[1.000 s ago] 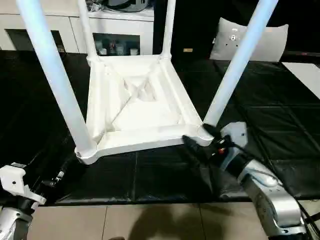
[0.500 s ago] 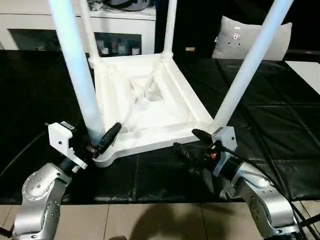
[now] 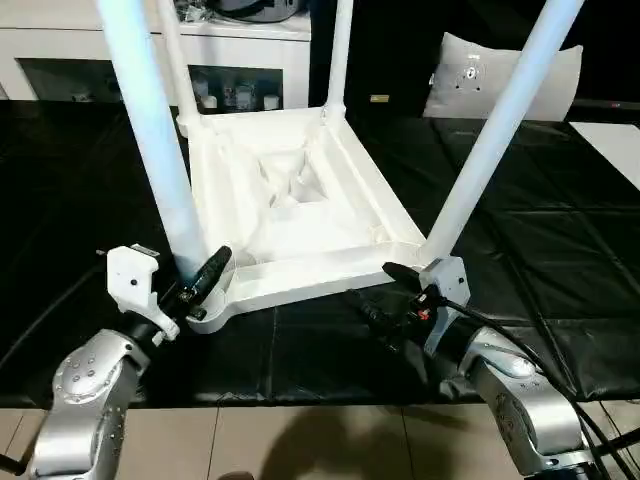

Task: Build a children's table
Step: Flip table

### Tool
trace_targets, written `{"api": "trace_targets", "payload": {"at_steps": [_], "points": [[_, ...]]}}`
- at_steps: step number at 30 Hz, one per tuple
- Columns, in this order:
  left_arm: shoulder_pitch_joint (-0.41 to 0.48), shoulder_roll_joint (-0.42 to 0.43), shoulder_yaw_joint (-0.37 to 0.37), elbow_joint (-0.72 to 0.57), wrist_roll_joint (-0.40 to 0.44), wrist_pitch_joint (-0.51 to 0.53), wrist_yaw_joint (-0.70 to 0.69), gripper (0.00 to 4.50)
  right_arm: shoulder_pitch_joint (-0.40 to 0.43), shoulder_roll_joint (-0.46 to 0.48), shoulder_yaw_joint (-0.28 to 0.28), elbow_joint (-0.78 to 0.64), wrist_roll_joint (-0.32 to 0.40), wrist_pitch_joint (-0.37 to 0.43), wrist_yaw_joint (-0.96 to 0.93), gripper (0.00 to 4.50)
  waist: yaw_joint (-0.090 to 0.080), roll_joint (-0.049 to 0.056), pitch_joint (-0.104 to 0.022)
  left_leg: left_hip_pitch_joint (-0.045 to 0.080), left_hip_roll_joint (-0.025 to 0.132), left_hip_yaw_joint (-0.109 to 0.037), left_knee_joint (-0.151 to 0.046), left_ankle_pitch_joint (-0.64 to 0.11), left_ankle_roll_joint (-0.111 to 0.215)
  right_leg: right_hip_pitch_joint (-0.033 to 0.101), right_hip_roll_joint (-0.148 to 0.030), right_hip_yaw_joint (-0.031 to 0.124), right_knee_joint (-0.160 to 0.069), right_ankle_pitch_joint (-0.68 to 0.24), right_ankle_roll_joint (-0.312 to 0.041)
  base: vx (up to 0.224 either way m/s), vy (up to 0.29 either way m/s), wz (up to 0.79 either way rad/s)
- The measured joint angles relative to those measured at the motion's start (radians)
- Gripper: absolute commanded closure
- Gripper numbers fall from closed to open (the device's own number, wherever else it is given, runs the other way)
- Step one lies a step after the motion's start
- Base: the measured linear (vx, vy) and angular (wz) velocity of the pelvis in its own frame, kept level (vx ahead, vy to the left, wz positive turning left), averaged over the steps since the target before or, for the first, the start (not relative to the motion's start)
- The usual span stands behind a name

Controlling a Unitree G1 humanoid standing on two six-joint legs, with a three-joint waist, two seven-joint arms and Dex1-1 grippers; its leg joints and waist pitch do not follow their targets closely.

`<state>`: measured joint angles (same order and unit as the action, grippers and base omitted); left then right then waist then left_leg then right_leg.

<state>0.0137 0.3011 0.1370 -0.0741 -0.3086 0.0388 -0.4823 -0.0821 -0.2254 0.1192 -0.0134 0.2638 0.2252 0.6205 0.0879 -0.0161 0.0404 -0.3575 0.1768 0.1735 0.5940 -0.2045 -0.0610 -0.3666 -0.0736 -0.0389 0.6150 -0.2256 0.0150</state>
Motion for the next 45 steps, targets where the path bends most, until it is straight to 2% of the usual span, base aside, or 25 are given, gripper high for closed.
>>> {"api": "trace_targets", "payload": {"at_steps": [10, 15, 19, 21, 23, 26, 32, 37, 45], "points": [[0.022, -0.056, 0.002, -0.068, 0.025, 0.060, 0.102, 2.53, 0.011, 0.004, 0.007, 0.000, 0.001, -0.019, 0.008, 0.00, -0.001, 0.001, 0.000, 0.000, 0.000, 0.000, 0.000, 0.000, 0.000, 0.000, 0.000, 0.000, 0.000, 0.000, 0.000, 0.000, 0.000, 0.00], [0.032, -0.118, 0.014, -0.126, 0.010, 0.140, 0.173, 2.53, 0.032, 0.001, 0.007, -0.010, 0.009, -0.019, 0.024, 0.00, -0.001, 0.003, 0.000, 0.000, 0.000, 0.000, 0.000, 0.000, 0.000, 0.000, 0.000, 0.000, 0.000, 0.000, 0.000, 0.000, 0.000, 0.00], [0.032, -0.161, 0.058, -0.157, -0.085, 0.236, 0.216, 2.53, 0.049, -0.007, 0.007, -0.016, 0.019, -0.019, 0.040, 0.00, -0.005, 0.015, -0.002, 0.000, -0.001, 0.000, 0.000, 0.000, 0.000, -0.001, 0.000, 0.002, 0.001, 0.000, 0.000, 0.000, 0.000, 0.00], [0.034, -0.201, 0.088, -0.169, -0.172, 0.286, 0.245, 2.51, 0.056, -0.009, 0.006, -0.025, 0.029, -0.021, 0.045, 0.00, -0.006, 0.019, -0.005, 0.000, -0.001, 0.000, 0.000, 0.000, 0.000, -0.001, 0.000, 0.002, 0.001, -0.001, 0.002, 0.000, 0.000, 0.00], [0.039, -0.227, 0.102, -0.182, -0.246, 0.332, 0.255, 2.51, 0.057, -0.009, 0.003, -0.035, 0.049, -0.022, 0.052, 0.00, -0.004, 0.020, -0.005, 0.000, -0.001, 0.000, 0.000, 0.000, 0.000, -0.001, 0.000, 0.001, 0.001, -0.003, 0.005, 0.000, 0.000, 0.00], [0.054, -0.230, 0.105, -0.196, -0.302, 0.373, 0.243, 2.52, 0.059, -0.010, -0.015, -0.046, 0.058, -0.020, 0.053, 0.00, 0.004, 0.013, -0.008, -0.001, -0.001, -0.001, -0.001, 0.000, 0.001, 0.000, 0.000, 0.000, -0.001, -0.003, 0.005, 0.000, 0.000, 0.00], [0.049, -0.210, 0.108, -0.225, -0.311, 0.440, 0.236, 2.53, 0.021, 0.021, -0.038, -0.028, 0.095, 0.004, 0.038, 0.00, 0.000, 0.013, -0.009, -0.001, -0.003, 0.000, -0.001, -0.001, 0.002, 0.000, -0.002, 0.001, -0.003, -0.003, 0.005, 0.000, 0.000, 0.00], [0.043, -0.177, 0.100, -0.233, -0.321, 0.472, 0.229, 2.53, -0.063, 0.067, -0.068, 0.062, 0.122, 0.021, 0.001, 0.00, 0.002, 0.014, -0.010, -0.002, -0.002, 0.000, -0.001, -0.001, 0.002, 0.000, -0.002, 0.001, -0.002, -0.003, 0.005, 0.000, 0.000, 0.00], [0.047, -0.160, 0.092, -0.255, -0.323, 0.499, 0.203, 2.53, -0.143, 0.138, -0.081, 0.200, 0.137, 0.026, -0.007, 0.00, 0.005, 0.014, -0.010, -0.009, -0.003, 0.000, -0.001, -0.002, 0.004, -0.005, -0.002, 0.000, -0.002, -0.003, 0.005, 0.000, 0.000, 0.00]]}}
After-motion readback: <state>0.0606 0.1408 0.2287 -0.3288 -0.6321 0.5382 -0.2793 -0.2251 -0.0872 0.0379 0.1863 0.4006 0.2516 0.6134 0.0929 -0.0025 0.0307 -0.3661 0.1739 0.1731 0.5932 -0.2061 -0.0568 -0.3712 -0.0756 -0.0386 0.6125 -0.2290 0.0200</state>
